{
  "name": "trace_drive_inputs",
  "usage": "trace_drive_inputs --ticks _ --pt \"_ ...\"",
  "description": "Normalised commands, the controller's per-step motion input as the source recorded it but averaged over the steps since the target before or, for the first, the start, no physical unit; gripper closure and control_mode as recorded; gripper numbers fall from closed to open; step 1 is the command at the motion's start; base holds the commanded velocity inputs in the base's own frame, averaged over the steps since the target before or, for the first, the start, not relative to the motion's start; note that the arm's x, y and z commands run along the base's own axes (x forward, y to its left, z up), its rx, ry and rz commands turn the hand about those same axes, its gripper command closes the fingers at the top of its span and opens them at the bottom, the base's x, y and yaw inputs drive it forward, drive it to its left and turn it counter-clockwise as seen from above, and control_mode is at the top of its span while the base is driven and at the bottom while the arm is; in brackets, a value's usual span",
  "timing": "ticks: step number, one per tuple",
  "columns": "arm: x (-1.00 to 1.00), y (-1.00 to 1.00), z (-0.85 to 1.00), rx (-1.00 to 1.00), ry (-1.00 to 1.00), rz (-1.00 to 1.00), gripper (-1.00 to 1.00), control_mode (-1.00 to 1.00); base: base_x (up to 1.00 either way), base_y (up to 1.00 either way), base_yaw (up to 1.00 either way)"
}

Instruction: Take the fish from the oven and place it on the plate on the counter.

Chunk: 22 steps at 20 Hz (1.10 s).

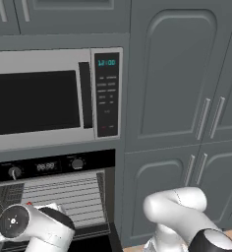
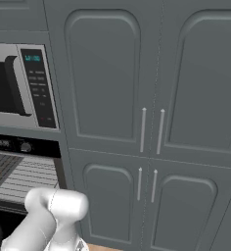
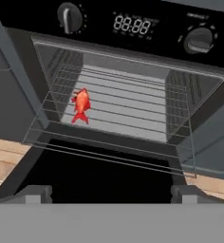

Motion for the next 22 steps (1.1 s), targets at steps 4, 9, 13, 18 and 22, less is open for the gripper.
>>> trace_drive_inputs --ticks 4,9,13,18,22 --pt "0.85 -0.32 -0.02 0.11 0.41 0.00 -1.00 -1.00 0.00 0.00 0.00" --pt "0.39 -0.13 -0.13 0.03 0.12 0.00 -1.00 -1.00 0.00 0.00 0.00" --pt "0.07 0.07 -0.32 0.00 0.00 0.01 -1.00 -1.00 0.00 0.00 0.00" --pt "0.11 0.35 -0.56 0.00 -0.03 0.00 -1.00 -1.00 0.00 0.00 0.00" --pt "0.39 0.38 -0.43 0.00 -0.08 0.00 -1.00 -1.00 0.00 0.00 0.00"
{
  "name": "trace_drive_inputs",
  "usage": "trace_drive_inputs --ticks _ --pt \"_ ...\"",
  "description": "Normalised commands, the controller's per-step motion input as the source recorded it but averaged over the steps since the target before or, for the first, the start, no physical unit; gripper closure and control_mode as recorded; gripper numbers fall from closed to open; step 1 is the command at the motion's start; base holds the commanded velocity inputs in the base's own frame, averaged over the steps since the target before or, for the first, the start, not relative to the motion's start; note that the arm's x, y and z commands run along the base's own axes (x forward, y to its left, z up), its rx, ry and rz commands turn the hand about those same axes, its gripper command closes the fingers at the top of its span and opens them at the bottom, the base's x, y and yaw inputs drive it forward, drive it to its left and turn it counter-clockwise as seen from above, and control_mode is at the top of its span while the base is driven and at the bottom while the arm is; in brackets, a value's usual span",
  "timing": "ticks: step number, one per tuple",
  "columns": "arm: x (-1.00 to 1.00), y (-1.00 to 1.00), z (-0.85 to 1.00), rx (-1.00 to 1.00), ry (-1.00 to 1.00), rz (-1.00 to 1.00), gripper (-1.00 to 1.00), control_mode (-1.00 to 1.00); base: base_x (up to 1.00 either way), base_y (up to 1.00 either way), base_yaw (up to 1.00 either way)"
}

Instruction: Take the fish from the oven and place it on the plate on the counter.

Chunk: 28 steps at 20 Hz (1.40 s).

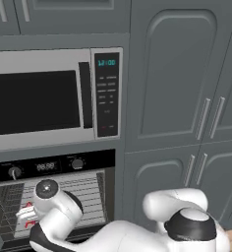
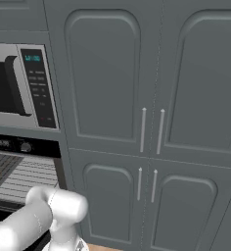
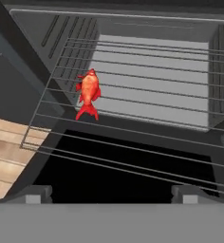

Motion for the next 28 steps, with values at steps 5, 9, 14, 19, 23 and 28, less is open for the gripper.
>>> trace_drive_inputs --ticks 5,9,14,19,23,28 --pt "0.52 0.23 -0.06 0.02 -0.02 0.00 -1.00 -1.00 0.00 0.00 0.00" --pt "0.42 0.25 -0.11 0.06 0.00 0.01 -1.00 -1.00 0.00 0.00 0.00" --pt "0.29 0.32 -0.75 0.02 0.00 0.11 -1.00 -1.00 0.00 0.00 0.00" --pt "0.26 0.35 -0.64 0.00 -0.05 0.10 -1.00 -1.00 0.00 0.00 0.00" --pt "0.41 0.22 -0.30 0.00 -0.02 0.06 -1.00 -1.00 0.00 0.00 0.00" --pt "0.51 0.12 -0.23 0.01 0.01 0.01 -1.00 -1.00 0.00 0.00 0.00"
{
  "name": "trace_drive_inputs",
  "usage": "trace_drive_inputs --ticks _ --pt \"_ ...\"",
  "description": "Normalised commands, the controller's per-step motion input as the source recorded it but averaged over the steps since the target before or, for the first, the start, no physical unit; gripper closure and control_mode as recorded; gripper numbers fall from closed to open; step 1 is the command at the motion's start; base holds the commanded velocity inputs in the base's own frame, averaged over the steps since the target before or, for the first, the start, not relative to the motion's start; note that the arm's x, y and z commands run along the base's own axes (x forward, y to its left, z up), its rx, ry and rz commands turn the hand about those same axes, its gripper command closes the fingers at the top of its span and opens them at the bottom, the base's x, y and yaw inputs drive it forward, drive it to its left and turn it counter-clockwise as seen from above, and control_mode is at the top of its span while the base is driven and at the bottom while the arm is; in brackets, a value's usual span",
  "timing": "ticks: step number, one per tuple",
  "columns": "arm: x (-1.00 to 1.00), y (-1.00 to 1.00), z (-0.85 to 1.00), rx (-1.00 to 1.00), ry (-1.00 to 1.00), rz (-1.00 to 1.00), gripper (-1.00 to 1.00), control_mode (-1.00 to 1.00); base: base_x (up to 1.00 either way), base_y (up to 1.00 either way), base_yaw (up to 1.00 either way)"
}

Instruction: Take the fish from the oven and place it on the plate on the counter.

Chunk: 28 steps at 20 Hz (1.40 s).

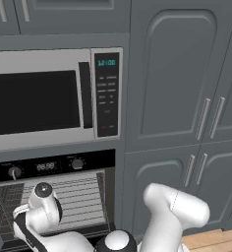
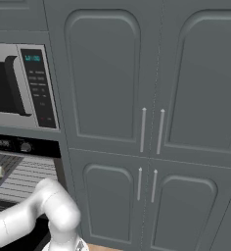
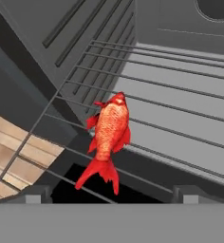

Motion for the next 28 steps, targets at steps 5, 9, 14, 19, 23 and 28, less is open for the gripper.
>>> trace_drive_inputs --ticks 5,9,14,19,23,28 --pt "0.20 0.19 -0.15 0.00 0.12 0.00 -1.00 -1.00 0.00 0.00 0.00" --pt "0.09 0.31 -0.49 0.00 0.03 0.00 -1.00 -1.00 0.00 0.00 0.00" --pt "0.00 0.19 -0.28 -0.01 0.00 -0.06 -1.00 -1.00 0.00 0.00 0.00" --pt "0.00 0.10 -0.05 -0.02 0.00 -0.14 -1.00 -1.00 0.00 0.00 0.00" --pt "0.00 0.05 -0.06 0.00 0.00 -0.14 -1.00 -1.00 0.00 0.00 0.00" --pt "0.02 0.03 -0.16 0.00 0.00 -0.08 -1.00 -1.00 0.00 0.00 0.00"
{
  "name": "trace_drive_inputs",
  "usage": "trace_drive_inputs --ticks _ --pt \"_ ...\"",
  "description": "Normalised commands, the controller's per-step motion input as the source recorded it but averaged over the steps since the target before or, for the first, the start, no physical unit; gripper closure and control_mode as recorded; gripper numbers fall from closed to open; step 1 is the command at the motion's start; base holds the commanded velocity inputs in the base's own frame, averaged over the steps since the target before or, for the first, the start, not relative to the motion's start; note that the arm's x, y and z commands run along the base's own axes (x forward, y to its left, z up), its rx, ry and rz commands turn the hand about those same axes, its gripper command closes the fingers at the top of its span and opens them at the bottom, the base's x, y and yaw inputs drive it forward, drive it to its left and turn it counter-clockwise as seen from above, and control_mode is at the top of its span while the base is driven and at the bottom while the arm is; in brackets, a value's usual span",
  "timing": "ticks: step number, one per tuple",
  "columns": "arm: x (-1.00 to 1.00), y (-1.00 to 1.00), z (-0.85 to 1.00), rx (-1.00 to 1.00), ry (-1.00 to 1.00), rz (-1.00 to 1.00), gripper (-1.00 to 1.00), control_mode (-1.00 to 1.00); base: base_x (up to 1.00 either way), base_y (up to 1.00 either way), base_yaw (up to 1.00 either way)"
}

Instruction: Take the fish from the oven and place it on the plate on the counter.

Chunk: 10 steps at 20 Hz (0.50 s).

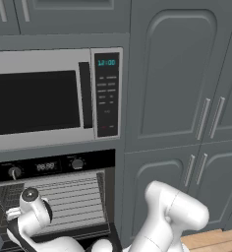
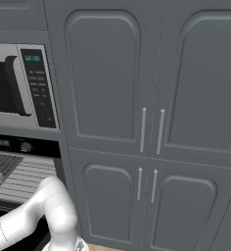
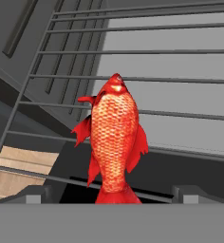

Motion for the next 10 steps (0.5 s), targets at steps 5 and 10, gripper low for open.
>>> trace_drive_inputs --ticks 5,10 --pt "0.00 0.00 -0.10 0.00 0.01 0.00 -1.00 -1.00 0.00 0.00 0.00" --pt "0.11 0.00 -0.24 0.00 0.03 0.00 -1.00 -1.00 0.00 0.00 0.00"
